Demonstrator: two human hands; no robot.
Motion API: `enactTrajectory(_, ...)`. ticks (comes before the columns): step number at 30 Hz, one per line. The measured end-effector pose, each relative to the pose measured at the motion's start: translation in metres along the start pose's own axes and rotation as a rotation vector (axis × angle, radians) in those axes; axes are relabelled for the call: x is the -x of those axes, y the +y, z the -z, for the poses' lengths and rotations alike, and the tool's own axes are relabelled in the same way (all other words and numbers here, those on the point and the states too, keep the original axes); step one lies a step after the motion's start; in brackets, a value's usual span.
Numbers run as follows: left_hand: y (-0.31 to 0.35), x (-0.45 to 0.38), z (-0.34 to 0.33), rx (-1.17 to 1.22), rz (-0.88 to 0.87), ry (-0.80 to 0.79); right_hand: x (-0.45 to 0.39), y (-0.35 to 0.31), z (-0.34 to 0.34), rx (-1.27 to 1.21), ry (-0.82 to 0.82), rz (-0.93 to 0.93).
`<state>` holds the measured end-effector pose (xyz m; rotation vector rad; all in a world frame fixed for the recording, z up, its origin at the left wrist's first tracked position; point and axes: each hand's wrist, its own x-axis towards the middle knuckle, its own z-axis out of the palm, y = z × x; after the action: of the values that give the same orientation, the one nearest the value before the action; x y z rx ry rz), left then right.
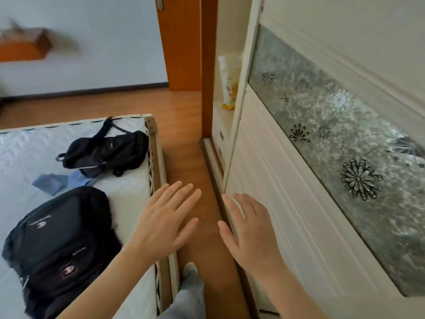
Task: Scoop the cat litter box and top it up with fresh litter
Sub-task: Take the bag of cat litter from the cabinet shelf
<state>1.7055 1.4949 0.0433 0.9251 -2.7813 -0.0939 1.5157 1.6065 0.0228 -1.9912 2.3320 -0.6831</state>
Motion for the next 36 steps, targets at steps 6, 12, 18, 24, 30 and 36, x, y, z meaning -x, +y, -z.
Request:
enactTrajectory(6, -0.075, -0.045, -0.01, 0.028, 0.101, 0.048, -0.097, -0.008, -0.042, 0.004, -0.015, 0.07)
enactTrajectory(12, -0.168, -0.116, 0.001, 0.02, 0.125, 0.086, -0.209, -0.017, -0.067, 0.022, -0.011, 0.044)
enactTrajectory(18, -0.229, -0.19, -0.001, 0.054, 0.101, 0.103, -0.295, -0.005, -0.083, 0.036, -0.024, -0.018)
enactTrajectory(24, -0.276, -0.278, -0.031, 0.089, 0.104, 0.049, -0.389, 0.028, -0.112, 0.021, -0.027, -0.083)
enactTrajectory(30, -0.333, -0.392, -0.038, 0.046, 0.084, 0.052, -0.502, 0.079, -0.137, -0.012, 0.007, -0.155)
enactTrajectory(36, -0.382, -0.508, -0.034, 0.048, 0.03, 0.082, -0.599, 0.121, -0.138, 0.006, 0.042, -0.231)
